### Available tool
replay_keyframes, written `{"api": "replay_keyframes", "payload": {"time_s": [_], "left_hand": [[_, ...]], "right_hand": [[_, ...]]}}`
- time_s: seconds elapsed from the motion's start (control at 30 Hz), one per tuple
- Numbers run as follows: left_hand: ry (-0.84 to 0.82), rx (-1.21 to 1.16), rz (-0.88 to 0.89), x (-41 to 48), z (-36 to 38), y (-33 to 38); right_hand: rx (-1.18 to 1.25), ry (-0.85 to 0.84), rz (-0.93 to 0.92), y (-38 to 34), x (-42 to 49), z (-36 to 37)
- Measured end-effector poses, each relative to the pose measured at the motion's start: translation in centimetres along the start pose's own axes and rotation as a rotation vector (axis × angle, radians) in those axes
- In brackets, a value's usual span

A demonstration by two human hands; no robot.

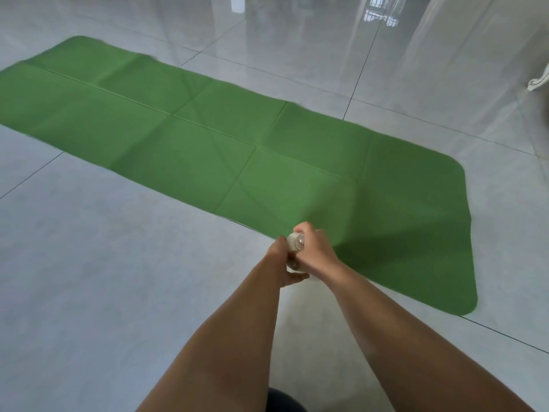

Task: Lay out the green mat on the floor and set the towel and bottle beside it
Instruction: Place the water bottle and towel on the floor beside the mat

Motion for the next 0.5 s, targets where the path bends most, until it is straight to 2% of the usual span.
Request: {"api": "replay_keyframes", "payload": {"time_s": [0.5], "left_hand": [[0.036, 0.117, 0.072, 0.51, 0.23, 0.43]], "right_hand": [[-0.031, 0.035, -0.011, 0.21, 0.55, -0.01]]}}
Point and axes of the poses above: each hand's wrist, its own x-axis towards the middle knuckle, its own z-axis out of the palm, y = z × x, the point moved 5 cm from there along x, towards the middle knuckle
